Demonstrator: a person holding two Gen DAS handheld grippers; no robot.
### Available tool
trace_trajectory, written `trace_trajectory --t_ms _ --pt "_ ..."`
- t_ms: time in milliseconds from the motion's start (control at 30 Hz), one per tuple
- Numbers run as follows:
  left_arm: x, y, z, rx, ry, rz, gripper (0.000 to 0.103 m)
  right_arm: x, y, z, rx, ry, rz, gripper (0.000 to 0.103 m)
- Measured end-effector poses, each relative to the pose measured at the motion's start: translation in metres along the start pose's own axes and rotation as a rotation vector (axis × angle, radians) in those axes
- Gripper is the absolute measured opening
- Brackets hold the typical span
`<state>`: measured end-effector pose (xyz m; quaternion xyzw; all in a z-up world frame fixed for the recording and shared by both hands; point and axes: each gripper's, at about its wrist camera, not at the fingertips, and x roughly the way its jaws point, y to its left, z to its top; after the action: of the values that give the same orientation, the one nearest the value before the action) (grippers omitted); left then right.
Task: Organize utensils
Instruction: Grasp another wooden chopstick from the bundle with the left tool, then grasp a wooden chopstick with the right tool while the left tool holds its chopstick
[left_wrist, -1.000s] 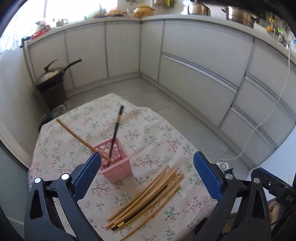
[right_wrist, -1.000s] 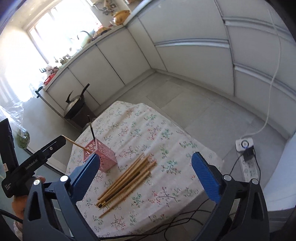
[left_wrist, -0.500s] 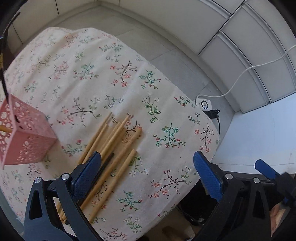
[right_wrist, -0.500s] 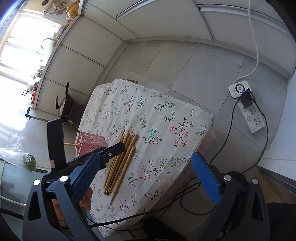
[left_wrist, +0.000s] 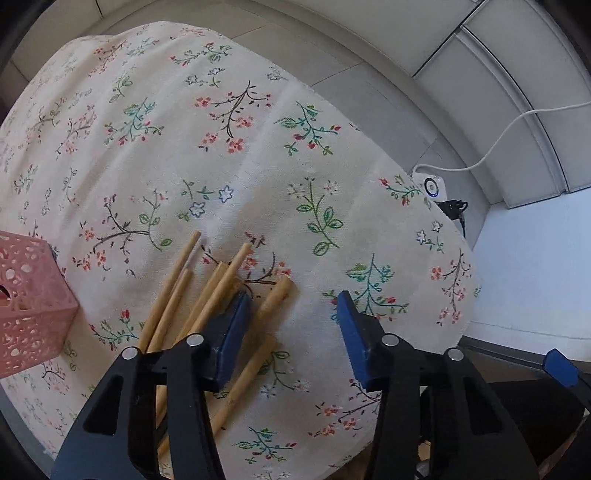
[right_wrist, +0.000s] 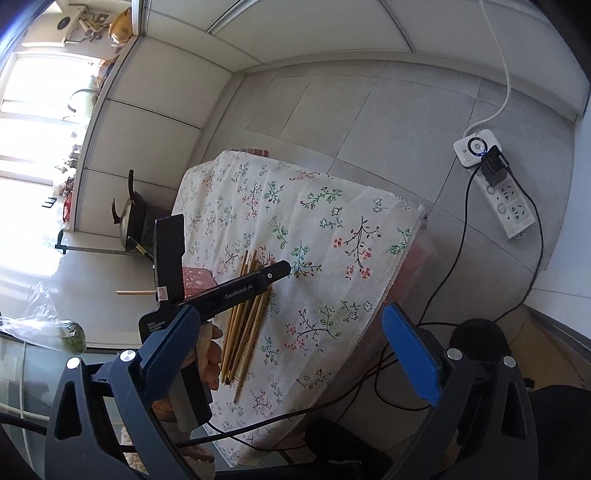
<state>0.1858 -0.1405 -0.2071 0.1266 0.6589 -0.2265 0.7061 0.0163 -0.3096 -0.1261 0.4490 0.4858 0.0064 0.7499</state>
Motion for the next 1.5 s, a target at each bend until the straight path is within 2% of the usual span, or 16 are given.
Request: trace_trajectory --t_ms 100,200,300,400,533,833,900,1000,1100,1200,1333,1500 --pt "0.002 -0.001 -0.002 0.039 -0.005 0.076 0.024 0.003 -0.001 0.0 0.008 0.013 -0.006 0.096" --pt "0.003 0.001 -0.002 0.047 -0.019 0.09 0.017 0.004 0.0 0.001 -0.002 0.004 -0.021 0.096" --pt "-0.002 0.003 -0.006 0.072 -0.079 0.115 0.012 0.007 0.0 0.001 -0.009 0.006 -0.039 0.096" --pt "-0.01 0.004 -0.011 0.098 -0.12 0.151 0.01 0.011 0.001 0.0 -0.011 0.01 -0.054 0.096" --pt "-0.041 0.008 -0.027 0.102 -0.185 0.137 0.009 0.021 0.006 -0.003 -0.021 0.016 -0.08 0.096" --pt "-0.116 0.024 -0.102 0.064 -0.333 0.145 0.008 0.096 0.053 -0.017 -0.121 0.144 -0.215 0.094" --pt "-0.133 0.03 -0.12 0.033 -0.378 0.136 0.008 0.114 0.066 -0.018 -0.143 0.168 -0.237 0.089" --pt "-0.157 0.041 -0.144 -0.009 -0.442 0.128 0.008 0.145 0.085 -0.018 -0.185 0.207 -0.276 0.068" --pt "-0.174 0.047 -0.16 -0.033 -0.495 0.118 0.008 0.165 0.096 -0.018 -0.215 0.215 -0.315 0.056" --pt "-0.188 0.048 -0.167 -0.036 -0.543 0.107 0.008 0.181 0.096 -0.021 -0.217 0.244 -0.353 0.034" --pt "-0.196 0.049 -0.17 -0.033 -0.564 0.093 0.008 0.192 0.097 -0.019 -0.211 0.244 -0.365 0.025" --pt "-0.198 0.052 -0.173 -0.041 -0.569 0.098 0.008 0.2 0.102 -0.02 -0.204 0.253 -0.356 0.025"
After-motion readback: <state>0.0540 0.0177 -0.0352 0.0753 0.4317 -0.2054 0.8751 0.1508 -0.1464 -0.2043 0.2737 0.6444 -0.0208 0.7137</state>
